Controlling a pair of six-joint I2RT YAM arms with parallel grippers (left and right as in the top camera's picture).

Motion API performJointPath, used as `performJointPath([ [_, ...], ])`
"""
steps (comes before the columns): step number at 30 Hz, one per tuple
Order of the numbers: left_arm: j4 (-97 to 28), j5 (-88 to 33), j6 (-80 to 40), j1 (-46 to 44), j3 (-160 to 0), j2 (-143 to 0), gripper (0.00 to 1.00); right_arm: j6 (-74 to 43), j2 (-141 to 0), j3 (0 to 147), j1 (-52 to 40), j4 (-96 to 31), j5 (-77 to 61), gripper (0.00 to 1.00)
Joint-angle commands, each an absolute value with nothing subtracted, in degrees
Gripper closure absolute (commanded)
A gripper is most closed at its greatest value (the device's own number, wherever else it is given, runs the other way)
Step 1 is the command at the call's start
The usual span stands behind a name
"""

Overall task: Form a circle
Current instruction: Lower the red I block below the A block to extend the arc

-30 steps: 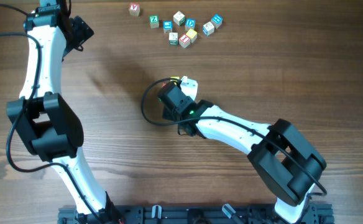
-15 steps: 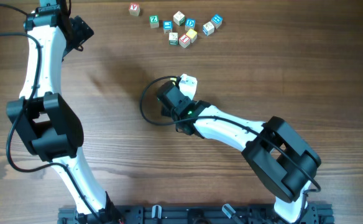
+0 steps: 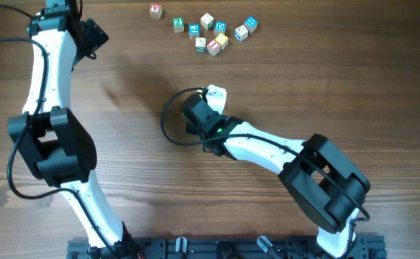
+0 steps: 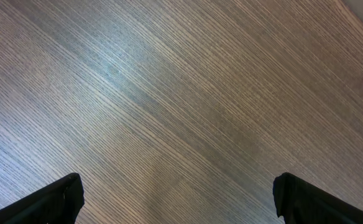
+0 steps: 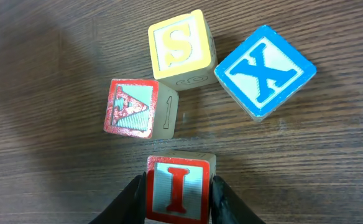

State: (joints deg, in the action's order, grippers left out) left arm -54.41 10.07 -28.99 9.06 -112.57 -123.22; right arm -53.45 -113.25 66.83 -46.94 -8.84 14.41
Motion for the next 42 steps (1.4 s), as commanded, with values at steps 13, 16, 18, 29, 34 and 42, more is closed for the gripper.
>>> performJointPath([
  [13,-54.3,10.8,-28.7,9.2,-113.1,-123.0,0.00,-52.5,-114.6,66.8,-46.7,-9.1,15.7,0.53],
  [16,-54.3,10.8,-28.7,9.2,-113.1,-123.0,0.00,-52.5,-114.6,66.8,-46.6,-8.9,15.7,0.52],
  [18,-54.3,10.8,-28.7,9.2,-113.1,-123.0,0.00,-52.5,-114.6,66.8,-46.6,-9.0,15.6,0.52],
  [29,-54.3,10.8,-28.7,9.2,-113.1,-123.0,0.00,-52.5,-114.6,66.8,-46.5,-8.8,15.8,0.65],
  [34,-54.3,10.8,-28.7,9.2,-113.1,-123.0,0.00,-52.5,-114.6,66.8,-46.3,-9.1,15.9,0.69],
  [42,-54.3,10.8,-28.7,9.2,-113.1,-123.0,0.00,-52.5,-114.5,66.8,-46.3,-9.7,16.7,0.69],
])
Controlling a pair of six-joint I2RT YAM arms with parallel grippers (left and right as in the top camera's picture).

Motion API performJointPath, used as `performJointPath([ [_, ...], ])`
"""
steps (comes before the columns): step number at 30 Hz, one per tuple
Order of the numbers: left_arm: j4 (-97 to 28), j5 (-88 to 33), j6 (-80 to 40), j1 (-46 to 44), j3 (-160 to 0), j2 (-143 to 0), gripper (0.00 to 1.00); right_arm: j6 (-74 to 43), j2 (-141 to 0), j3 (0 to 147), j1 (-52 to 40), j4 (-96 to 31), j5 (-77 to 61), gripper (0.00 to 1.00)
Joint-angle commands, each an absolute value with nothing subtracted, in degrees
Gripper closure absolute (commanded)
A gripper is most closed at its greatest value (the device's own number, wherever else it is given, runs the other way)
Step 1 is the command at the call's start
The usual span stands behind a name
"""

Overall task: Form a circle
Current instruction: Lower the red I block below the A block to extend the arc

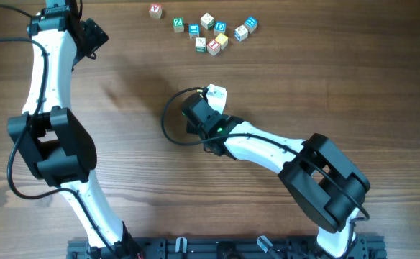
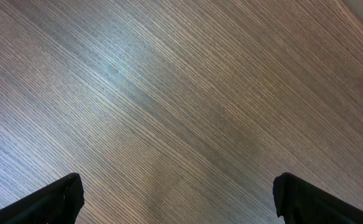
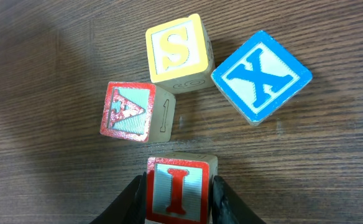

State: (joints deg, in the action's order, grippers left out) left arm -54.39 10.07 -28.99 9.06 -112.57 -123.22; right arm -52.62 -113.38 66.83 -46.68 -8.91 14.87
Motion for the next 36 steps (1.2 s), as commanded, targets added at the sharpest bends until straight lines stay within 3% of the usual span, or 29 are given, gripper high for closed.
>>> performJointPath([
  [1,-54.3,10.8,-28.7,9.2,-113.1,-123.0,0.00,-52.5,-114.5,66.8,-46.3,-9.7,16.7,0.69],
  [27,-54.3,10.8,-28.7,9.2,-113.1,-123.0,0.00,-51.0,-114.5,66.8,-46.3,-7.9,16.7,0.62],
  [29,-54.3,10.8,-28.7,9.2,-113.1,-123.0,0.00,-51.0,-114.5,66.8,-46.3,-7.9,16.7,0.54],
  [36,-54.3,10.8,-28.7,9.2,-113.1,-123.0,0.00,-47.9,-108.2,67.1,-46.0,-7.6,16.9,0.45],
])
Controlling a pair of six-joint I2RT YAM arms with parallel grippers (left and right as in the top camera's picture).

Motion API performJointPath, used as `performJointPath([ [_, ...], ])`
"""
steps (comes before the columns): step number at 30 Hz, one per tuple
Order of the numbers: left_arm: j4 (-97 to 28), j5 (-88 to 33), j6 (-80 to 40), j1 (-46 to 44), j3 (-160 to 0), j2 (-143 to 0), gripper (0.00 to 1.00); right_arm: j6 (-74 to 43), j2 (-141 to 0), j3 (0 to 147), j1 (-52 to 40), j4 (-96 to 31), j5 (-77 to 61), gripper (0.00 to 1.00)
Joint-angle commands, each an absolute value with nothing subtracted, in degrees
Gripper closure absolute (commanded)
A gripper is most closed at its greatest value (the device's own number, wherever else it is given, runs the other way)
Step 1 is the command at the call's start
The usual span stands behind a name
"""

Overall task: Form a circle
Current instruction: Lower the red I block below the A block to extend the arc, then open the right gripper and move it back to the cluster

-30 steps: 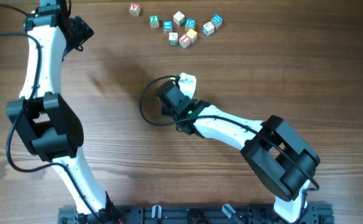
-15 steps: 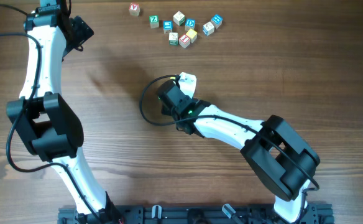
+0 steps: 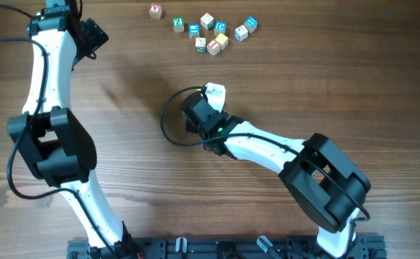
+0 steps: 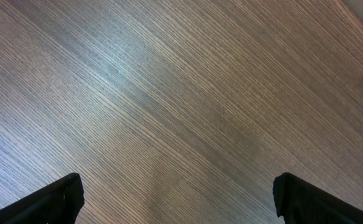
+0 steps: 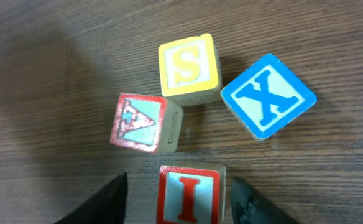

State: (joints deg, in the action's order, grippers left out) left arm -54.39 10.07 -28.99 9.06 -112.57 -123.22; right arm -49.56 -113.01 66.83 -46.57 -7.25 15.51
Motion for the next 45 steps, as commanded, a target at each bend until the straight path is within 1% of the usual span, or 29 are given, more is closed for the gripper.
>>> performJointPath([
  [1,-54.3,10.8,-28.7,9.2,-113.1,-123.0,0.00,-47.7,-106.7,67.1,-45.7,-8.4,17.0,0.45],
  [2,-54.3,10.8,-28.7,9.2,-113.1,-123.0,0.00,-47.3,-105.4,67.1,-45.4,-9.0,17.0,0.46],
  [5,-54.3,10.8,-28.7,9.2,-113.1,-123.0,0.00,-46.5,-101.6,67.1,-44.3,-11.9,16.8,0.52],
  [7,-54.3,10.8,-28.7,9.2,-113.1,-123.0,0.00,-46.6,-101.0,67.1,-43.9,-14.2,16.7,0.59],
  [9,-54.3,10.8,-28.7,9.2,-113.1,-123.0,0.00,-47.2,-101.1,67.1,-43.9,-16.5,16.5,0.67],
  [11,-54.3,10.8,-28.7,9.2,-113.1,-123.0,0.00,-51.2,-102.0,67.1,-44.0,-20.2,15.8,0.72],
  [13,-54.3,10.8,-28.7,9.2,-113.1,-123.0,0.00,-52.1,-103.1,66.9,-43.9,-20.7,13.3,0.77],
  [16,-54.3,10.8,-28.7,9.2,-113.1,-123.0,0.00,-53.8,-106.7,66.9,-44.1,-19.4,10.1,0.90],
  [17,-54.3,10.8,-28.7,9.2,-113.1,-123.0,0.00,-54.7,-107.7,66.9,-44.1,-19.4,10.0,0.92],
  [21,-54.3,10.8,-28.7,9.2,-113.1,-123.0,0.00,-58.8,-111.5,66.9,-44.0,-19.2,9.7,0.95],
  [27,-54.3,10.8,-28.7,9.2,-113.1,-123.0,0.00,-58.5,-112.1,66.9,-44.1,-18.7,5.9,0.96],
  [33,-54.3,10.8,-28.7,9.2,-113.1,-123.0,0.00,-56.7,-112.2,66.9,-44.2,-15.9,6.3,0.96],
  [43,-54.3,10.8,-28.7,9.2,-113.1,-123.0,0.00,-56.6,-112.2,66.9,-44.2,-16.0,7.6,0.96],
  [45,-54.3,10.8,-28.7,9.2,-113.1,-123.0,0.00,-56.5,-112.2,66.9,-44.2,-17.0,4.0,0.96],
])
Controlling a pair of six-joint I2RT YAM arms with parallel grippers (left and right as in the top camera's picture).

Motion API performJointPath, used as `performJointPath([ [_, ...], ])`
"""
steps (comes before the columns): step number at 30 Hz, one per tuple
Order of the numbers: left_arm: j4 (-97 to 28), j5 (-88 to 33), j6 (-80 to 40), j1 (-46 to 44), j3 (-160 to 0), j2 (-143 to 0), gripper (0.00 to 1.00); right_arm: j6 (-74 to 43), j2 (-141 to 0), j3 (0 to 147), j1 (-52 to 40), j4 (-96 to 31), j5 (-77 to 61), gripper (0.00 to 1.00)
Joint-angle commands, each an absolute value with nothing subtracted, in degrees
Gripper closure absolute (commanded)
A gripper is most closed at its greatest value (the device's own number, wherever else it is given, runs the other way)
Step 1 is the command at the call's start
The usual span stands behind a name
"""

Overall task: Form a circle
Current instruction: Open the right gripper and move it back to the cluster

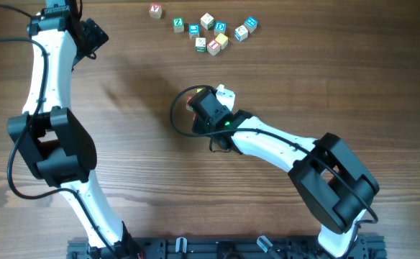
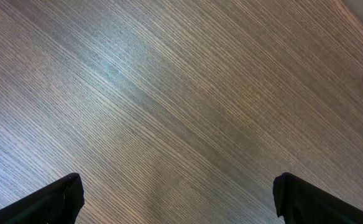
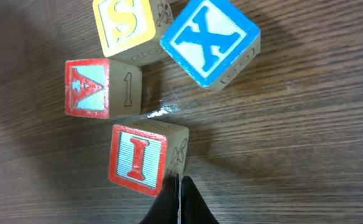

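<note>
Several lettered wooden blocks lie in a loose cluster (image 1: 210, 32) at the table's far side. Close up in the right wrist view are a red I block (image 3: 138, 158), a red A block (image 3: 94, 88), a yellow S block (image 3: 125, 25) and a blue X block (image 3: 209, 40). My right gripper (image 3: 177, 190) is shut with nothing between its fingers, its tips against the I block's lower right corner. From above, the right gripper (image 1: 226, 91) appears below the cluster. My left gripper (image 2: 181, 202) is open over bare wood at the far left (image 1: 93, 34).
A lone red-lettered block (image 1: 155, 10) lies left of the cluster, with two green ones (image 1: 178, 24) between. The brown wooden table (image 1: 124, 144) surrounds the arms. A black rail (image 1: 217, 248) runs along the near edge.
My right gripper was open with a finger on each side of the I block; now it is shut and empty at that block's right corner. The wrist has shifted right. The left arm is unchanged.
My right gripper was shut on the I block beside the A, S and X blocks at the two oldest moments. Then it stood open around the block, which rested on the table. Now it is shut beside the block. The left gripper stayed open throughout.
</note>
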State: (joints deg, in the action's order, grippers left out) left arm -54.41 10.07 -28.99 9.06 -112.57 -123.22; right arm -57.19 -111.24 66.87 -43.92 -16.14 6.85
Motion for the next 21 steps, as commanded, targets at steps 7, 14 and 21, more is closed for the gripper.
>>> performJointPath([
  [7,-54.3,10.8,-28.7,9.2,-113.1,-123.0,0.00,-51.5,-111.7,67.7,-44.0,-16.3,1.6,0.96],
  [14,-54.3,10.8,-28.7,9.2,-113.1,-123.0,0.00,-37.1,-105.5,85.8,-35.9,-27.3,-2.4,0.96],
  [21,-54.3,10.8,-28.7,9.2,-113.1,-123.0,0.00,-33.1,-106.0,89.1,-29.9,-26.2,-1.6,0.96],
])
